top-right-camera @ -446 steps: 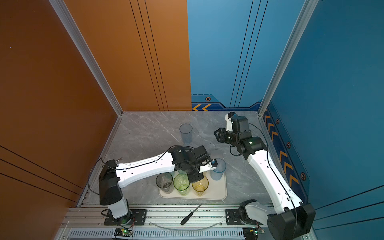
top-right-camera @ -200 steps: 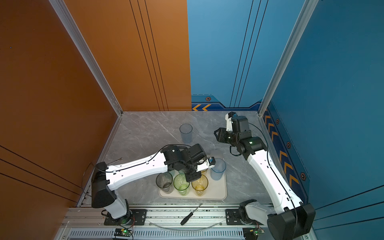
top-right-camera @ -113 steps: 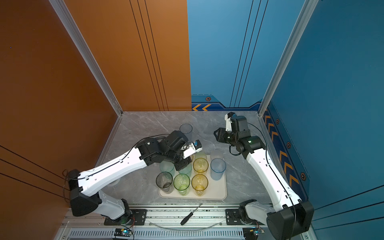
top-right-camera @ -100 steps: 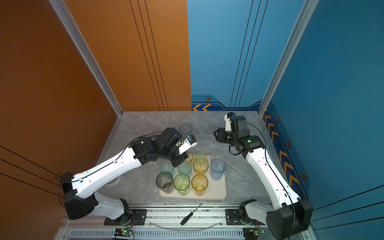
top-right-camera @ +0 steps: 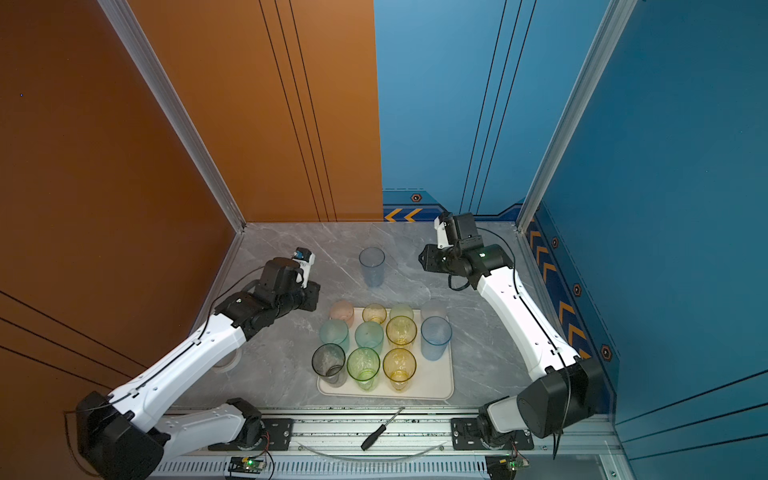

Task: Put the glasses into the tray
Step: 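Open left gripper and raise it away while right gripper moves toward blue cup, then lower right gripper around the rim of the blue cup beyond the tray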

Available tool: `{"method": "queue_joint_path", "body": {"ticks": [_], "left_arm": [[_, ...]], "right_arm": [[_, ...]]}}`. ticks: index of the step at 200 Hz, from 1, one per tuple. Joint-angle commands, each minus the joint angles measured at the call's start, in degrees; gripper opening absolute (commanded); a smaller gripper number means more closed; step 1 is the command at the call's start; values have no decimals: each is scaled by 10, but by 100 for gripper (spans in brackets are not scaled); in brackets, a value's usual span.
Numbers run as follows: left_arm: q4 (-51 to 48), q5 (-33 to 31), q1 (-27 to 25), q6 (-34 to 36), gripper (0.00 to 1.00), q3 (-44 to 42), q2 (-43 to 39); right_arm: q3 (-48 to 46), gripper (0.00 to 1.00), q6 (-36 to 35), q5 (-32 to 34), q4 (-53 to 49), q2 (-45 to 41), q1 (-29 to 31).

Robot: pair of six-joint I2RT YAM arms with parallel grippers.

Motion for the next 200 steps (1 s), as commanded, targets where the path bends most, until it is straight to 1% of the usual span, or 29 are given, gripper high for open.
{"method": "queue_joint_path", "body": {"ticks": [1,17,88,91,117,150,200], "left_arm": [[52,-28,8,-28,24,-19,-23],[59,-33,13,-29,25,-27,-34],[74,-16,30,-42,25,-59,-45],[75,-16,31,-42,26,-60,-45],[74,-12,38,-41,26,-61,-49],[76,-9,45,-41,26,-70,-57],[78,6,61,-45,26,-82,-65]], "right_arm": [[29,40,-23,29,-51,33,8],[55,40,-25,29,-56,61,11],[176,37,-52,56,-114,184,49],[197,37,-53,56,-116,189,51],[257,33,-62,59,-144,236,66],[335,31,-75,79,-189,300,82],[428,27,-80,100,-222,389,100]]}}
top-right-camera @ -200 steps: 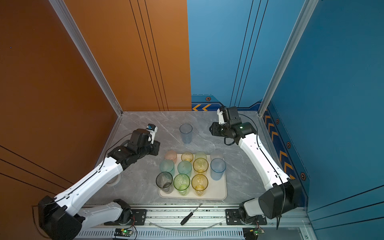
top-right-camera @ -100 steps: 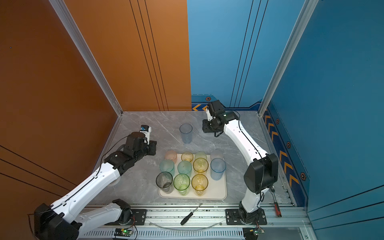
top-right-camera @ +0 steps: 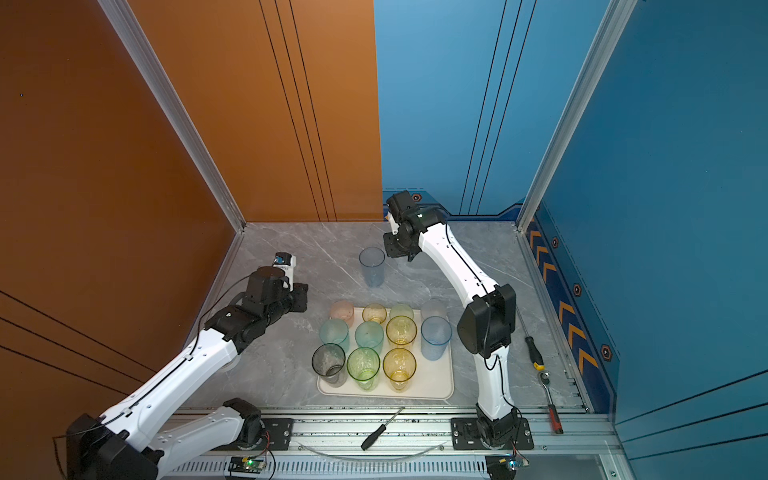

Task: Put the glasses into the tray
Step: 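Lower right gripper around the rim of the blue cup beyond the tray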

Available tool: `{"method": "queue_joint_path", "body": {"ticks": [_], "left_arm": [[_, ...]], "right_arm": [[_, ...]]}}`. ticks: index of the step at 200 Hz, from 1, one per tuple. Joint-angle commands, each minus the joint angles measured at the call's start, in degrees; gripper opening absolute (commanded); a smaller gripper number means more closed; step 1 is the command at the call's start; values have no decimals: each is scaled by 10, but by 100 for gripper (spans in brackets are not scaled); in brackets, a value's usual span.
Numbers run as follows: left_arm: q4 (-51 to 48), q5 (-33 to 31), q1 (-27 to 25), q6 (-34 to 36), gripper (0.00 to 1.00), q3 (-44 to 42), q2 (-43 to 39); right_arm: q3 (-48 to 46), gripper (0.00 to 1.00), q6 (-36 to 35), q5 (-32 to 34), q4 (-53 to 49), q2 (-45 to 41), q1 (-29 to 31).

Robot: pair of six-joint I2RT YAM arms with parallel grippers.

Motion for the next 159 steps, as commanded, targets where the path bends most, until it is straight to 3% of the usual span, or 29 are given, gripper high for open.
{"method": "queue_joint_path", "body": {"ticks": [1,159], "left_arm": [[11,18,8,-7,26,-12,-11],[17,47,41,-9,27,-31,-23]], "right_arm": [[39,27,-12,25,-43,35,8],[158,26,4,11,-46,146,13]]}}
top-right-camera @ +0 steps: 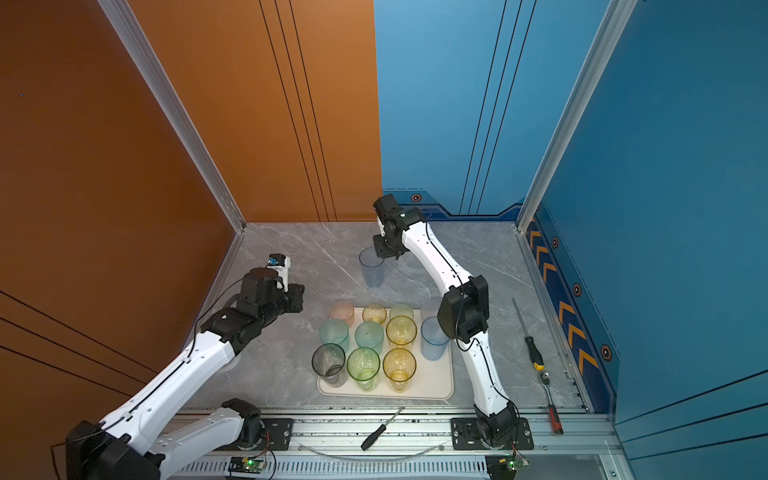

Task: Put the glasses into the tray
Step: 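Lower right gripper around the rim of the blue cup beyond the tray, then close right gripper on the blue cup rim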

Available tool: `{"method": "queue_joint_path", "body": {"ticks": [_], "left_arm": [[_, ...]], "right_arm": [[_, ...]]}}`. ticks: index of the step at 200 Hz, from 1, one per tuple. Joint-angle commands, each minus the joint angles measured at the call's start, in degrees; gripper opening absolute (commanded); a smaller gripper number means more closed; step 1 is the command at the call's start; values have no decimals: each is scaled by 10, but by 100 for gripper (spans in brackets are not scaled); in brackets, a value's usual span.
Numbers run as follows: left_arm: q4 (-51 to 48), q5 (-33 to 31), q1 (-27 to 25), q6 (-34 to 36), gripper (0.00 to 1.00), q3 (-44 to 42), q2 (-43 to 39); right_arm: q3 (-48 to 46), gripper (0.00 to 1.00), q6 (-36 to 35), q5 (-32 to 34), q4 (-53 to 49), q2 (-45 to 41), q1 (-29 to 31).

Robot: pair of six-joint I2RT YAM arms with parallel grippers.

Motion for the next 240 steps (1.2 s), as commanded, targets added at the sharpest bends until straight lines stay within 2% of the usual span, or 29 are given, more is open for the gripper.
{"method": "queue_joint_path", "body": {"ticks": [1,240], "left_arm": [[6,16,8,-6,27,-12,-10],[10,37,30,-3,27,-21,-12]], "right_arm": [[27,26,8,5,-16,17,2],[70,19,14,1,-16,66,6]]}}
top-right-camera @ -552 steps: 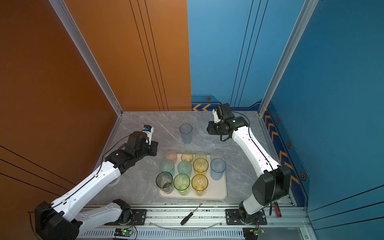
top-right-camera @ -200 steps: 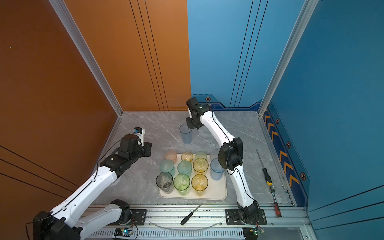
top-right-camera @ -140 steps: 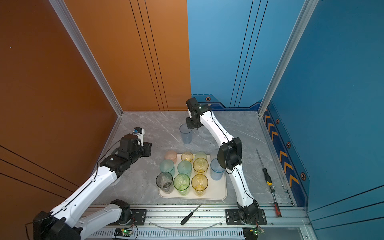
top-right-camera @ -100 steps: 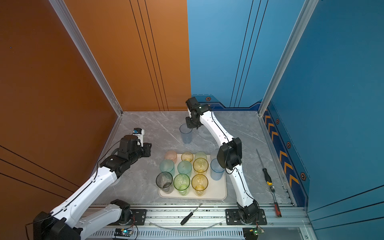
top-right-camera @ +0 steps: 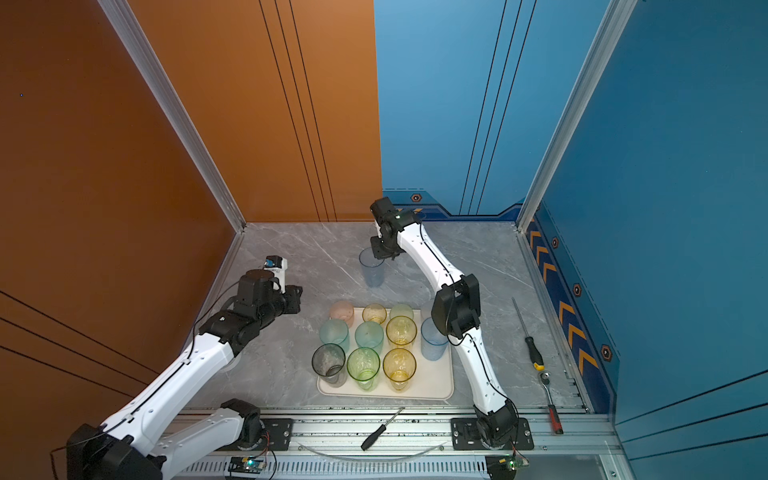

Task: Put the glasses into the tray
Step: 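Close right gripper on the blue cup rim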

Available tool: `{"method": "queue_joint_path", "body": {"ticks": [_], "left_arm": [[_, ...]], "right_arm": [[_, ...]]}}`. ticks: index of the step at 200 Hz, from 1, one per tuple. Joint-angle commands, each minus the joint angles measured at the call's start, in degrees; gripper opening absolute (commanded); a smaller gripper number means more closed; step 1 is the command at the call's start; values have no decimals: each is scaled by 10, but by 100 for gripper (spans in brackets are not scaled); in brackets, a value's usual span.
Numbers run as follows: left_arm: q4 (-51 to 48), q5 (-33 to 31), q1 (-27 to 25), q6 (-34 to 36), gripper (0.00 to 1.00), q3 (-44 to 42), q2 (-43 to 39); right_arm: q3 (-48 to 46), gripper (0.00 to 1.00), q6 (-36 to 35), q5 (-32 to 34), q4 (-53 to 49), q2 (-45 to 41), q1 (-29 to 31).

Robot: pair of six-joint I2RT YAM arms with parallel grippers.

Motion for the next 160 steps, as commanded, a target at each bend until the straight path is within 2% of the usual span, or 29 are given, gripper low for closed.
{"method": "queue_joint_path", "body": {"ticks": [1,90,160], "left_arm": [[1,13,7,-1,27,-5,-7],[-3,17,13,3,27,-3,-5],[-4,17,16,4,27,-8,-7]], "right_arm": [[19,19,8,1,-15,10,4],[31,17,9,-2,-15,22,5],[31,8,8,20,-9,21,9]]}}
